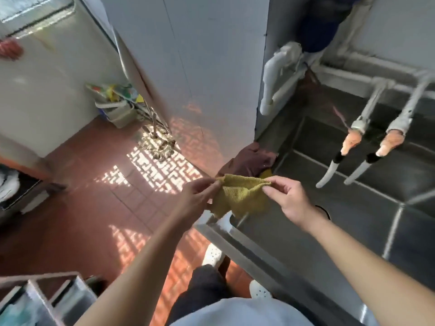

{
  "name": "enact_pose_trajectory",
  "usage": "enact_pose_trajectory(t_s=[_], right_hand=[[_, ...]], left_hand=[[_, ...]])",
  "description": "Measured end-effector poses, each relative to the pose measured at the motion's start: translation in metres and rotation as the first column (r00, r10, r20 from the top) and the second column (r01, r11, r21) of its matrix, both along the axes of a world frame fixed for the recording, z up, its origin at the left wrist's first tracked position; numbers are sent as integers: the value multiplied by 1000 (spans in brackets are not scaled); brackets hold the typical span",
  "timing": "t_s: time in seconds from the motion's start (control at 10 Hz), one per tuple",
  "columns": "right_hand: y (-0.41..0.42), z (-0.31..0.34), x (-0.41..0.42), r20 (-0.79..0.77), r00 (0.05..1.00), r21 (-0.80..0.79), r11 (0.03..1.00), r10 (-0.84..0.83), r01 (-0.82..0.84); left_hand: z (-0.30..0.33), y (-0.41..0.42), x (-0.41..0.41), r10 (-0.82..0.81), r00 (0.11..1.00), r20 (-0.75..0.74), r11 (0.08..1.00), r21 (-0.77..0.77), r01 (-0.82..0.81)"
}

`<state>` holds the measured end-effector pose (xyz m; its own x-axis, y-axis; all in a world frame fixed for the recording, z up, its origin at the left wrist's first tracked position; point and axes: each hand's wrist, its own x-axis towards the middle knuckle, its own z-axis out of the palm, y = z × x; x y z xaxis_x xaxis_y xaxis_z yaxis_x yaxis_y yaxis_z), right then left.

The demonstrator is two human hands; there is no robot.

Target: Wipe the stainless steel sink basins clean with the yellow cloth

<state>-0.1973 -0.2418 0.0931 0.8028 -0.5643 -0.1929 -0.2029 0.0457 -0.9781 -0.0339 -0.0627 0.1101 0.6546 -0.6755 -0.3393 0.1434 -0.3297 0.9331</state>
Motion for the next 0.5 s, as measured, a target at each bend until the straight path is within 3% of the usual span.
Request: enact_pose_trajectory(t_s=[0.2, 0.3, 0.4, 0.5], right_hand=[[-14, -2, 50, -53, 958, 48, 958, -280, 283], [-35, -24, 90, -248, 849, 189, 836, -467, 515], [-41, -50, 103, -533, 742, 252, 761, -406, 597], [-26, -79, 99, -651, 673, 189, 784, -350, 591]], left_hand=[[-11, -58, 84, -203, 972, -120, 979, -24, 201], [-38, -113, 126, -296, 934, -202, 948, 55, 312], [-73, -142, 139, -373, 909, -185, 892, 199, 406], [-105, -149, 141, -453, 872, -187, 829, 272, 489]])
